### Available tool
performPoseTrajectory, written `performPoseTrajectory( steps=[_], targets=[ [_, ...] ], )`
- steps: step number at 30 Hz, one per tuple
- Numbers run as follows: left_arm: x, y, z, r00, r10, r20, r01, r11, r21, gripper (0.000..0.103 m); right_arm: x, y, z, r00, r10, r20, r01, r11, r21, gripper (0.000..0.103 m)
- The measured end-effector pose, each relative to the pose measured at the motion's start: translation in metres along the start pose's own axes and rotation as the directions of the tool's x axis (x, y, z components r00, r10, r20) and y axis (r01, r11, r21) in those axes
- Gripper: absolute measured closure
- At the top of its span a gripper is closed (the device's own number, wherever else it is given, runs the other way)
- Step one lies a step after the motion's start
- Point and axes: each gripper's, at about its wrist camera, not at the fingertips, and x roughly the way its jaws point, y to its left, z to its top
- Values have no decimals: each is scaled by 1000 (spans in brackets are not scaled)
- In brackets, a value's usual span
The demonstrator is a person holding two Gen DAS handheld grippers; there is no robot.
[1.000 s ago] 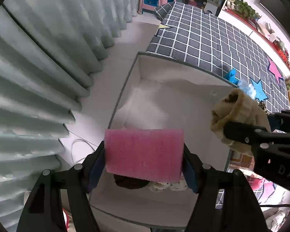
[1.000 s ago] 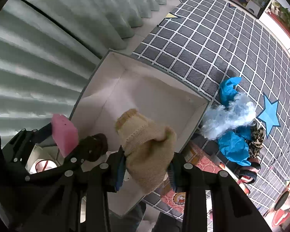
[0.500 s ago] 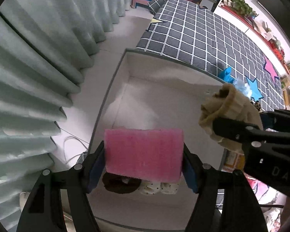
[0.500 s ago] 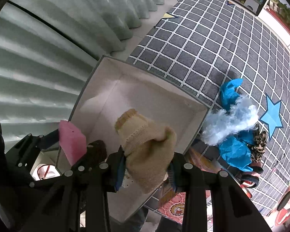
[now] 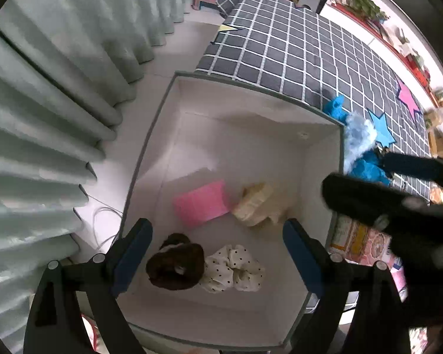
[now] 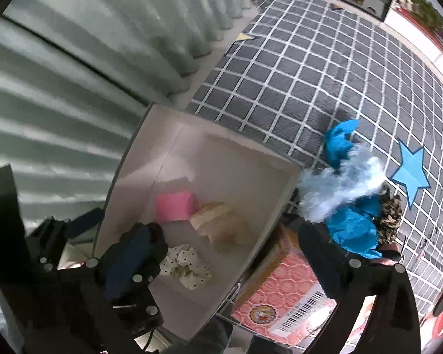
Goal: Organize soft objects
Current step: 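Open both tools to drop the pink sponge and beige sock into the box, then move both tools back to the pile of soft items on the bed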
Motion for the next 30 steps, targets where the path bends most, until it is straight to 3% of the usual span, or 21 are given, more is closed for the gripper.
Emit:
performPoseTrajectory(
  steps=[8, 14, 23, 30],
  targets=[
    [-8, -17, 1, 999, -42, 9, 42, 999, 21, 11, -28, -38, -11, 999, 11, 34, -14, 996, 93, 1],
    [-17, -42, 9, 997, -78, 6, 77, 995, 67, 11, -44, -98, -27, 999, -20, 51, 9, 980, 199, 1],
    [-30, -86, 19, 996, -93, 10, 90, 985, 146, 11, -41, -206, -64, 996, -84, 4, 75, 909, 410, 1],
    [-32, -131, 31, 997, -78, -1, 76, 971, 228, 11, -11, -256, -96, 997, -42, -68, 72, 849, 524, 1]
  ],
)
